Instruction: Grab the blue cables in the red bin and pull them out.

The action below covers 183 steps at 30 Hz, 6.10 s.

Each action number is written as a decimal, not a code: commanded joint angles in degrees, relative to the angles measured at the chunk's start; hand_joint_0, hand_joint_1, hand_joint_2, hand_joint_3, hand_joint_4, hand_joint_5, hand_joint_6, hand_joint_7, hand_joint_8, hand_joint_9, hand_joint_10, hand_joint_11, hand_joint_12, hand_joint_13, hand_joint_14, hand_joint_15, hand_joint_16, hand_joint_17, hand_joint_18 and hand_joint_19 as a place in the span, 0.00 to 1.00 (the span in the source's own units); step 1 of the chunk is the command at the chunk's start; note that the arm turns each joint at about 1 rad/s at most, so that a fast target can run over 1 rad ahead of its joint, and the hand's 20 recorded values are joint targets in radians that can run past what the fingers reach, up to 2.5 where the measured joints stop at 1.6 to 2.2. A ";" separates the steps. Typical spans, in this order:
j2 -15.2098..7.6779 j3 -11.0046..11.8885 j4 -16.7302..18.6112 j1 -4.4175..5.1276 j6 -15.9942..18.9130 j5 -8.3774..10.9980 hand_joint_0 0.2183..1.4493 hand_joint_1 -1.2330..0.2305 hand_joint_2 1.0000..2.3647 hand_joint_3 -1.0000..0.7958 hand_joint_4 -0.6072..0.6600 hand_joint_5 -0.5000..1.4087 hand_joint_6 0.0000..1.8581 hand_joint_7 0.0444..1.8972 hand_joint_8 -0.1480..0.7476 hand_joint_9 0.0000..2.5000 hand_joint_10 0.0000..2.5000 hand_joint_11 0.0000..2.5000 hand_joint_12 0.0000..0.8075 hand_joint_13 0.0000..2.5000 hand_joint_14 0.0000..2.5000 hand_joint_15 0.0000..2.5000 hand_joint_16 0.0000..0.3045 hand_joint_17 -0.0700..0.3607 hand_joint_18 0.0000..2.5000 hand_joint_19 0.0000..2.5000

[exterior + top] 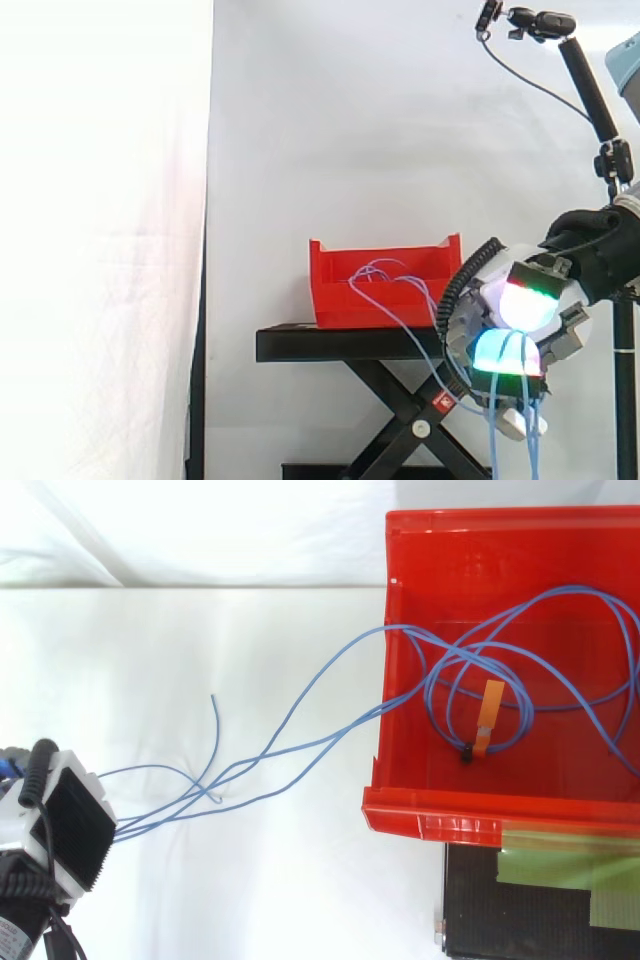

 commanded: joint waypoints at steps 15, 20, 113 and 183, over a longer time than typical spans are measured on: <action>0.04 -0.03 -0.04 0.02 -0.08 0.03 0.39 0.14 0.00 0.00 0.59 0.79 0.30 0.33 0.41 0.50 0.01 0.46 0.43 0.57 0.01 0.59 0.16 0.42 0.45 0.49; 0.04 -0.03 -0.04 0.02 -0.17 -0.06 0.40 0.14 0.00 0.00 0.59 0.79 0.30 0.33 0.41 0.50 0.01 0.46 0.40 0.58 0.20 0.58 0.15 0.40 0.50 0.61; 0.04 2.52 -0.04 0.28 -0.26 0.03 0.38 0.11 0.00 0.00 0.66 0.71 0.41 0.25 0.45 0.46 0.01 0.45 0.42 0.51 0.50 0.45 0.16 0.42 0.48 0.63; -0.05 2.78 0.05 0.37 -0.43 0.03 0.44 0.11 0.00 0.00 0.65 0.69 0.53 0.21 0.44 0.44 0.01 0.48 0.41 0.48 0.52 0.46 0.15 0.40 0.45 0.63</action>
